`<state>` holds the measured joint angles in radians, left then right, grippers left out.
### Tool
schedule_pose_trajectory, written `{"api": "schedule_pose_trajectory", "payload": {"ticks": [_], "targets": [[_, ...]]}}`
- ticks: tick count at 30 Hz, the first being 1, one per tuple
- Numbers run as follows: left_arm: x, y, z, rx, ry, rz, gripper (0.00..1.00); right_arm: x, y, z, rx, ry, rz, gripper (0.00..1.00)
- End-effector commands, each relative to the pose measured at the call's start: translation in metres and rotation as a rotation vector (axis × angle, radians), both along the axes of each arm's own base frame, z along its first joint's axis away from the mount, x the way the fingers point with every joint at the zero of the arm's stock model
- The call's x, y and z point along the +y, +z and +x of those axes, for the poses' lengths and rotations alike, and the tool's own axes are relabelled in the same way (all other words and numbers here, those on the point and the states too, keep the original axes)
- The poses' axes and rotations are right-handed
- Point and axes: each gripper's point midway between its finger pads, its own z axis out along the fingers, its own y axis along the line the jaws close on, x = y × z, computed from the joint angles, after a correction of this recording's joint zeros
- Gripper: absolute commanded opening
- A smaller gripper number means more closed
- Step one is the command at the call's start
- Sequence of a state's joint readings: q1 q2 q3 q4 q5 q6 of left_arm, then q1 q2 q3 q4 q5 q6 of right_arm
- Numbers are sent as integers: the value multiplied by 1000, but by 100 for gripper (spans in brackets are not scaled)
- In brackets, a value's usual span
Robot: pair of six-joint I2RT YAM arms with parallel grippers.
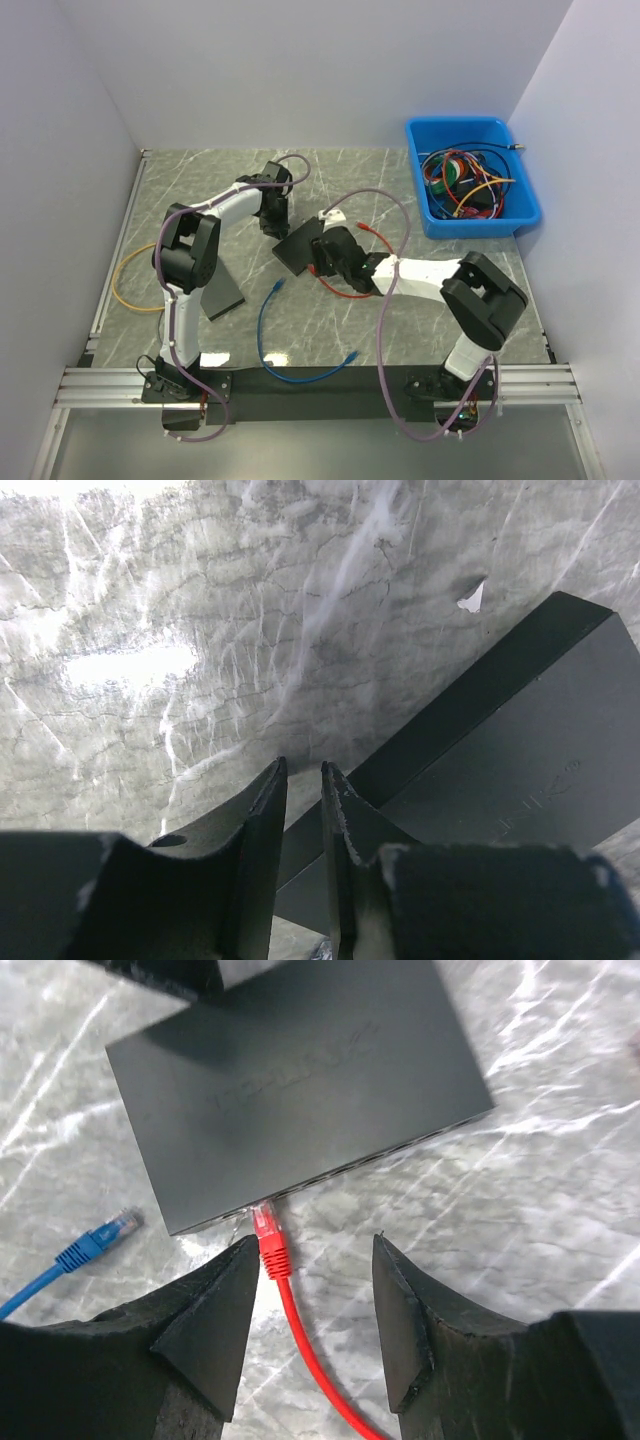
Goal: Insert the plug into the switch port
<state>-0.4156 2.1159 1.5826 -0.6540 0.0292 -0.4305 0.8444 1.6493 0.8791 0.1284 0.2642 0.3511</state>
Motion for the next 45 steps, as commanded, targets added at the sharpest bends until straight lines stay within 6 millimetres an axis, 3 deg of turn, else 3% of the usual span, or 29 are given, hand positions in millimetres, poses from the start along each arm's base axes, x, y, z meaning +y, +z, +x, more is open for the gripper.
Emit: {"api": "schedule_pose_trajectory", "payload": {"ticks": [1,11,17,22,25,26,30,37,41,45], "targets": [[10,-20,-29,126,-13,48,28,21,4,0,-6,30,39,56],[9,-18,-27,127,-11,34,27,33,-20,-6,35,54,-8,56],[10,-19,-26,127,-11,35,27,29,-35,-11,58,30,-34,55],[8,-20,-26,133,-16,31,27,27,-42,-20,71,41,-30,47],[8,-20,-27,134,-17,29,27,29,-44,-27,69,59,-28,35],[8,-20,-27,134,-17,28,27,30,-43,-26,65,57,-28,26],[3,-21,-30,147,-31,9,26,35,-47,-25,66,68,-54,13],[-5,-24,-38,156,-58,14,26,48,-29,-3,8,47,-91,3],[-8,-27,-42,163,-71,22,26,57,-3,23,-49,4,-102,0],[-11,-30,-48,169,-84,38,25,60,10,45,-68,-24,-110,0]]}}
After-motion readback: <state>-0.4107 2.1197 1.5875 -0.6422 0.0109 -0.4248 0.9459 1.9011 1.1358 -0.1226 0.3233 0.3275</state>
